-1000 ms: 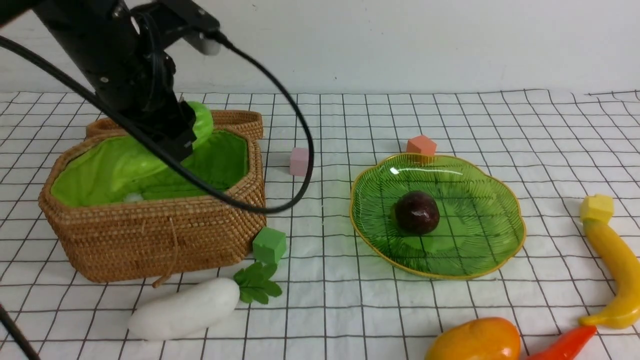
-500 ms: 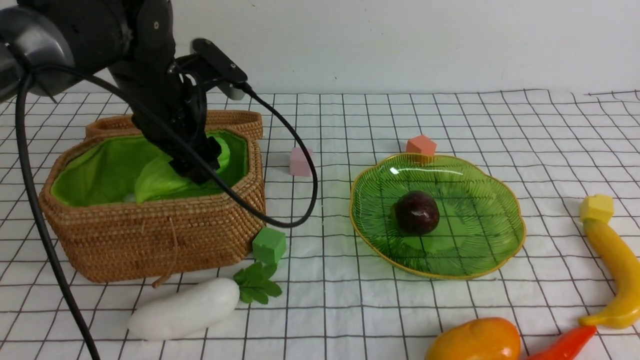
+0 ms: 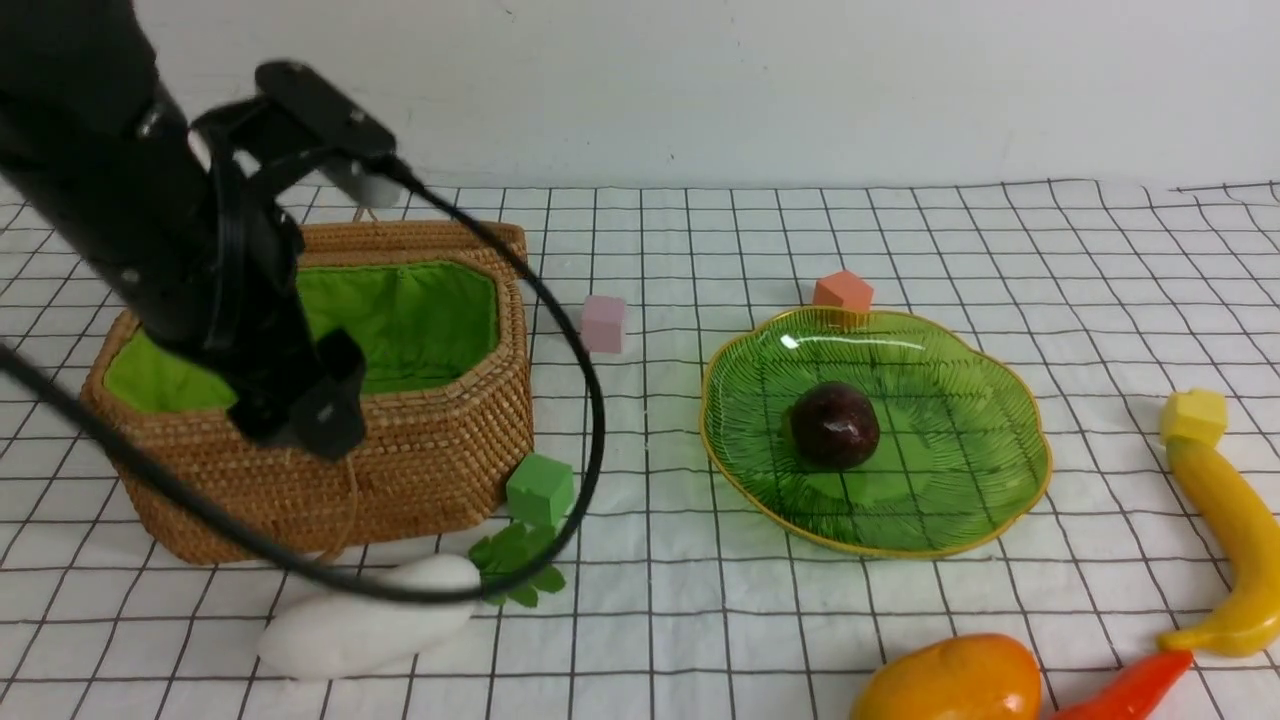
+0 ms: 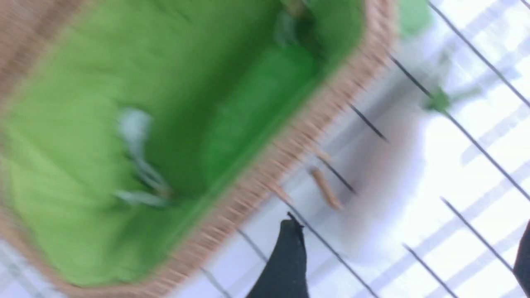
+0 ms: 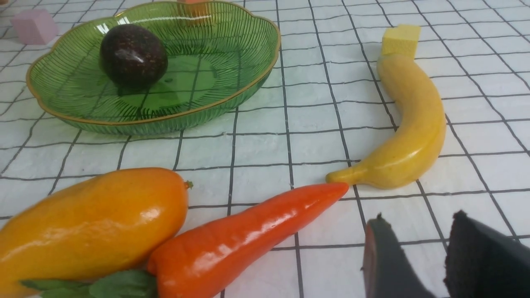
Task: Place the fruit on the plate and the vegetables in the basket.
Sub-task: Take a daikon with your left arm and place it on the basket on the left.
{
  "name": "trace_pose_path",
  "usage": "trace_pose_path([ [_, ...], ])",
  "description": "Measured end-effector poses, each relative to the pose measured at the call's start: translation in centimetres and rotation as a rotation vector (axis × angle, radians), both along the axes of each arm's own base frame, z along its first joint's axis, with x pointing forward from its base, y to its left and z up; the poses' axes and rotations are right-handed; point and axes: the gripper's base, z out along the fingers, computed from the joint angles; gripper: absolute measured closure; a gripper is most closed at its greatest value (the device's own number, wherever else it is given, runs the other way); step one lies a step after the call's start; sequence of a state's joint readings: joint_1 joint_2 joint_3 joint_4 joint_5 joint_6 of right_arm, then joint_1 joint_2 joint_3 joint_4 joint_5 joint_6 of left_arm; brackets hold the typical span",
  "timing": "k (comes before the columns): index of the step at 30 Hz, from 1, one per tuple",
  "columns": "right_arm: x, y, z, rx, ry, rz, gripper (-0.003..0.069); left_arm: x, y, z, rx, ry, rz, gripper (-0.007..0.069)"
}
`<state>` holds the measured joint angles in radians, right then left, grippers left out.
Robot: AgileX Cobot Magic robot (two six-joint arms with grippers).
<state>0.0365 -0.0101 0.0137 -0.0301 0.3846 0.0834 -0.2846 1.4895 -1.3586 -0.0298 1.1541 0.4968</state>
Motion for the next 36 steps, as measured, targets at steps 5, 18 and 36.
trace_pose_path([
  [5, 0.0, 0.0, 0.0, -0.001, 0.0, 0.0, 0.0414, -2.6, 0.1, -7.8, -0.015, 0.157, -0.041, -0.0041],
  [18, 0.0, 0.0, 0.0, -0.001, 0.0, 0.0, 0.0414, -0.7, -0.4, -13.6, -0.03, 0.038, -0.078, -0.0021],
  [36, 0.0, 0.0, 0.0, -0.001, 0.0, 0.0, 0.0414, 0.4, -1.6, -8.0, -0.044, 0.174, -0.229, 0.0104],
])
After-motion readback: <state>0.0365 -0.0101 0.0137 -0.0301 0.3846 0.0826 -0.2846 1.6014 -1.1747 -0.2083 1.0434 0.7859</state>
